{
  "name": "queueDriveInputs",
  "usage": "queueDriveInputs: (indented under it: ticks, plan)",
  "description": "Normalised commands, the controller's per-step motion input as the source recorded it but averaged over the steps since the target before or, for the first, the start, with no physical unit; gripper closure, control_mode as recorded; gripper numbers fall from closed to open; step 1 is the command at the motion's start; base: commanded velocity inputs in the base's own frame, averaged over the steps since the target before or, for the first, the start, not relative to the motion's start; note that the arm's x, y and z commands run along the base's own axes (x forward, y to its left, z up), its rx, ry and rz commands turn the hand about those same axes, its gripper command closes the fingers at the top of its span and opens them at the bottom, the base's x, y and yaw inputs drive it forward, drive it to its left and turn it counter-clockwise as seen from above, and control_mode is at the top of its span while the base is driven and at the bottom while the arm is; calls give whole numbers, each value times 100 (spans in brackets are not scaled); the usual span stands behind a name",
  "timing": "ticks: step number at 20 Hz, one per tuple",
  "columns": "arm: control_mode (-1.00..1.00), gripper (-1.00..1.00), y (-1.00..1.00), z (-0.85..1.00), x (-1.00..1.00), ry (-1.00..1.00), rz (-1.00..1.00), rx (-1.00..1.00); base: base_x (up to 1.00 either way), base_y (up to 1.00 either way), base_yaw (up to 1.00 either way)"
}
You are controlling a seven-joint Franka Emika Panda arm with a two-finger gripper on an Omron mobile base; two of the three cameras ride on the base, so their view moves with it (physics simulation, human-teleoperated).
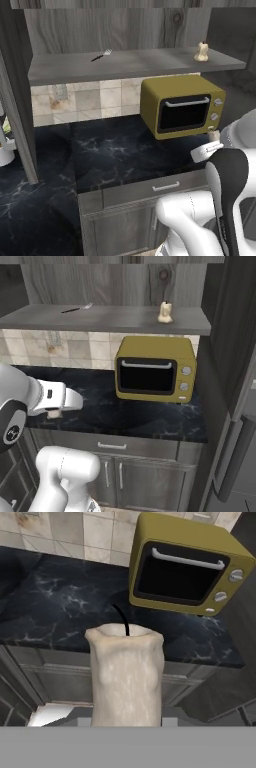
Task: Pick the candle and candle from the dining table and place them in the open cabinet. Close the cabinet after placing the objects.
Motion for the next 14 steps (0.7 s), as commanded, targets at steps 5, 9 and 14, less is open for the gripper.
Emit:
queueDriveInputs:
  ticks: [5,9,14]
  plan:
    - [-100,100,12,3,1,-2,0,-1,0,0,0]
    - [-100,100,4,17,0,-10,0,0,0,0,0]
    - [-100,100,0,26,-8,-18,0,0,0,0,0]
